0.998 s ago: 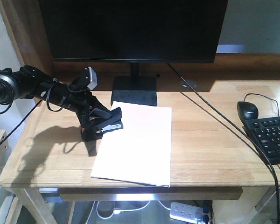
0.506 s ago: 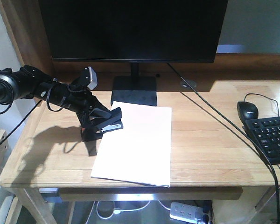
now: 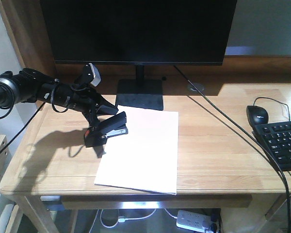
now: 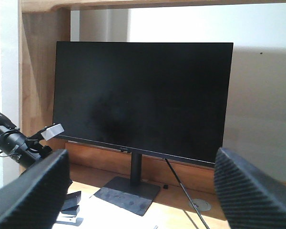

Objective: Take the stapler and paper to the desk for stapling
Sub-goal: 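Set the stapler down at the paper edge and open the left gripper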

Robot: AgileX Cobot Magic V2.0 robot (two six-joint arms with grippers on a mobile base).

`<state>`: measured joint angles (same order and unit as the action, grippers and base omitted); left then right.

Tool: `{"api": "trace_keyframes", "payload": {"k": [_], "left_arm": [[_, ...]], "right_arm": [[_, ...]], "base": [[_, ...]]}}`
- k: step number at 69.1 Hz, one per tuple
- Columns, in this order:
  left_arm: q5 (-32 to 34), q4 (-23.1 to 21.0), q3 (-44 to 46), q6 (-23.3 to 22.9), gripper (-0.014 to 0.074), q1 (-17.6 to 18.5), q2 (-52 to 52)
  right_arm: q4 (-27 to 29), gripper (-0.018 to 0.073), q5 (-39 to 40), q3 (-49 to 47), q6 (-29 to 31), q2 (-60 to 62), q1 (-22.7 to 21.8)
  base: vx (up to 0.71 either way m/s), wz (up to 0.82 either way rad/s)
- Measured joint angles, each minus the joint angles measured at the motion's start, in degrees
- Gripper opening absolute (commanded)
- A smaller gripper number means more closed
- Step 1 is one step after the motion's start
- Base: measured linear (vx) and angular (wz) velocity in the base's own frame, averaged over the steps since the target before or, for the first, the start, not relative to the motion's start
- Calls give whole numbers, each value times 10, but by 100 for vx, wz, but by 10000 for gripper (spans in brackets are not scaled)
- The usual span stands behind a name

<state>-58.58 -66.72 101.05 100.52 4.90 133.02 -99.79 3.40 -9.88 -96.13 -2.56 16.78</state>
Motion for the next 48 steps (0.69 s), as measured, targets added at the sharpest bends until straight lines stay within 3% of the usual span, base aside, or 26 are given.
{"api": "trace_keyframes", "payload": {"k": [48], "left_arm": [[29,-12,4,-13,-6,28,38]], "right_arm": [[0,583,-1,0,0,0,0]], "base": [[0,0]]}}
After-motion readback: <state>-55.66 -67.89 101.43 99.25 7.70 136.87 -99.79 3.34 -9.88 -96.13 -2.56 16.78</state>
